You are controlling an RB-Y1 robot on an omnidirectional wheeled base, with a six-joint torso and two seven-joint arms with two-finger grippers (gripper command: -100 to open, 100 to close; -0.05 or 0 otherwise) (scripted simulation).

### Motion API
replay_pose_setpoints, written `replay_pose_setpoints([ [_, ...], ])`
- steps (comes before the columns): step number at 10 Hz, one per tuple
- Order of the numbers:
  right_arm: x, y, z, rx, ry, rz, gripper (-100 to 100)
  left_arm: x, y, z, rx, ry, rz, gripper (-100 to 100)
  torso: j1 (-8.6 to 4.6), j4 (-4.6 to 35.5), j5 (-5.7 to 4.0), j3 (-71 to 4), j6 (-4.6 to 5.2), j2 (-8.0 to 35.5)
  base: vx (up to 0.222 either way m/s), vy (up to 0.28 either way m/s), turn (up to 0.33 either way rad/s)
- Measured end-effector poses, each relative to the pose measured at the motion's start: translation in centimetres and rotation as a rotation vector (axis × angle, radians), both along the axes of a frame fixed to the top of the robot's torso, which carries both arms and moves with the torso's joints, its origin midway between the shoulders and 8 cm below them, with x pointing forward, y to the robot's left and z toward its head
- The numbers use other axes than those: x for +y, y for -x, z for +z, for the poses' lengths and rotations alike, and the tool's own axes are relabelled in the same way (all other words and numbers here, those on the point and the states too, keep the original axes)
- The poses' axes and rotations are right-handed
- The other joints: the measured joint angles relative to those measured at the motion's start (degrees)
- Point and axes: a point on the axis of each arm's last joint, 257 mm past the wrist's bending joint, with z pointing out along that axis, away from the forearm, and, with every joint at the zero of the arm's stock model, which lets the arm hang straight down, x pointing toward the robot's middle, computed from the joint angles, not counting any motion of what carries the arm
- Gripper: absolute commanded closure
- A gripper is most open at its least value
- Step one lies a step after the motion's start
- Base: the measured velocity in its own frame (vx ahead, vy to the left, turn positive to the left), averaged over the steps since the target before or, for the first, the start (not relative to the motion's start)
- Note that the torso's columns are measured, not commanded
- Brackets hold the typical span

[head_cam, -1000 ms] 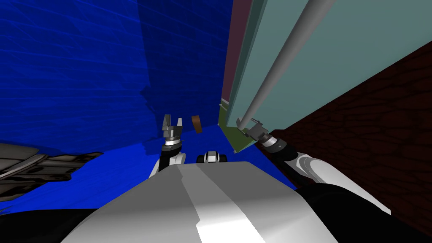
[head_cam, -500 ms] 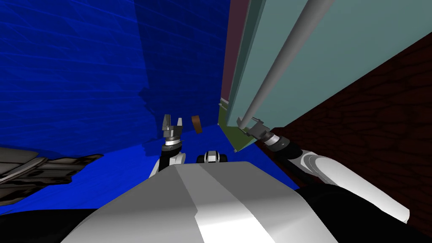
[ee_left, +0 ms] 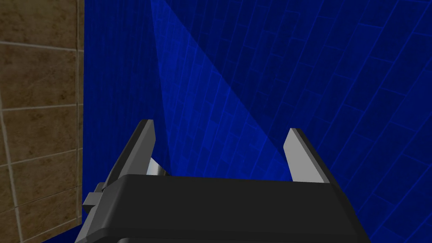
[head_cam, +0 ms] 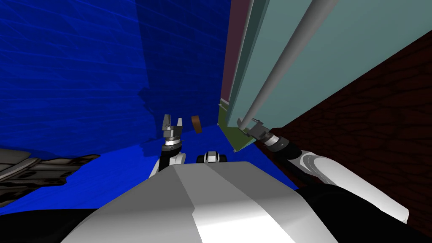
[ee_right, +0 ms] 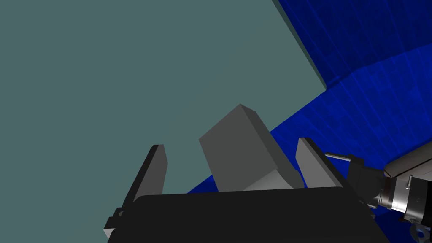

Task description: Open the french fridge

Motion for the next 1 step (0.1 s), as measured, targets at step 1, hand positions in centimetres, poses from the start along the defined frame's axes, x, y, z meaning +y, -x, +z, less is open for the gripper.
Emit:
replay_pose_setpoints([
  [1, -0.04, -0.01, -0.03, 0.000, 0.000, -0.001, 0, 0.00, 0.00, 0.00, 0.000, 0.000, 0.000, 0, -0.03, 0.0, -0.04, 0.0, 0.03, 0.0, 0.000, 0.000, 0.000],
])
